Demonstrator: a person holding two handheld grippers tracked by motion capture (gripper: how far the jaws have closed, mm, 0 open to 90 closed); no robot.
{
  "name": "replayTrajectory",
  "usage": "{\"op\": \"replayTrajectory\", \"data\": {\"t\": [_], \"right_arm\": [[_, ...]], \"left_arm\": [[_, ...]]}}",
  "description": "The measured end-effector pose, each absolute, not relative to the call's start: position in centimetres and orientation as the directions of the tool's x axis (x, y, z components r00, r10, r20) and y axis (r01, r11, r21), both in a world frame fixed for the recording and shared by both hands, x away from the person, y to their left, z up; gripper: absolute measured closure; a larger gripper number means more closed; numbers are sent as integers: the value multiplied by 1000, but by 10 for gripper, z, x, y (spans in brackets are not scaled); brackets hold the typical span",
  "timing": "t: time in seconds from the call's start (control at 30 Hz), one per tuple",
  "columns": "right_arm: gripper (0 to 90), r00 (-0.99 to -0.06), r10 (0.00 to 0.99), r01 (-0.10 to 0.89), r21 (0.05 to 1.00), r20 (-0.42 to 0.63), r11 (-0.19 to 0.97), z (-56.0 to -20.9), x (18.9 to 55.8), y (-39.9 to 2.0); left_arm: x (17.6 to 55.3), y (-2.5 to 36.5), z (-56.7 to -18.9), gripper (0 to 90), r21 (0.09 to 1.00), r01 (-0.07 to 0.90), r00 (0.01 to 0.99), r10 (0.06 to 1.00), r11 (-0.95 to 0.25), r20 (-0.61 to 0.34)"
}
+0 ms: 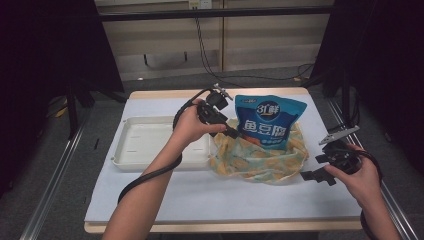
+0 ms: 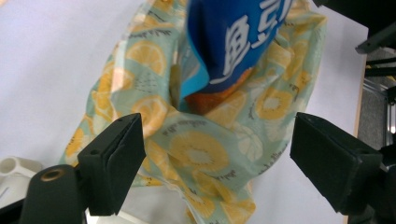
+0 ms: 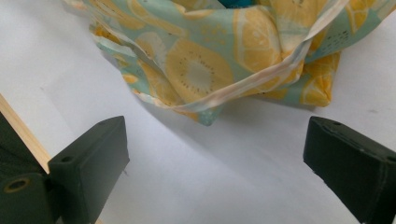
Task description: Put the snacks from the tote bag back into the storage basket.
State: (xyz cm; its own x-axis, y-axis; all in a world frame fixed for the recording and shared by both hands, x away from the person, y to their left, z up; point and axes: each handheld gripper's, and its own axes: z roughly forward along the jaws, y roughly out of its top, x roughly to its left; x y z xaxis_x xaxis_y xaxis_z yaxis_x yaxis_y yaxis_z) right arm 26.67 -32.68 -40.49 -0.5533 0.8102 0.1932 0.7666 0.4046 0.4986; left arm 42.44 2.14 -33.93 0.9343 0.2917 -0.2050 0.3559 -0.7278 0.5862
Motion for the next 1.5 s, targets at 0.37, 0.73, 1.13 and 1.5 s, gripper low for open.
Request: {"op": "replayTrajectory", "data": {"t": [0.37,0.73,1.13,1.5], "right_arm": [[61,-566,803,757,503,186,417,-403,267,-326],[61,-570,799,757,502,192,419,-404,267,-325],[62,-567,800,763,492,197,419,-407,268,-325],[62,-579,793,749,507,188,426,-405,267,-325]], "left_arm": [[431,17,-322,174,606,366,930,308,-706,-202],[438,10,-299,174,614,328,943,285,-718,-170],[444,-2,-294,181,616,321,945,284,-719,-160],[449,-8,-287,241,625,284,955,269,-727,-122]]}}
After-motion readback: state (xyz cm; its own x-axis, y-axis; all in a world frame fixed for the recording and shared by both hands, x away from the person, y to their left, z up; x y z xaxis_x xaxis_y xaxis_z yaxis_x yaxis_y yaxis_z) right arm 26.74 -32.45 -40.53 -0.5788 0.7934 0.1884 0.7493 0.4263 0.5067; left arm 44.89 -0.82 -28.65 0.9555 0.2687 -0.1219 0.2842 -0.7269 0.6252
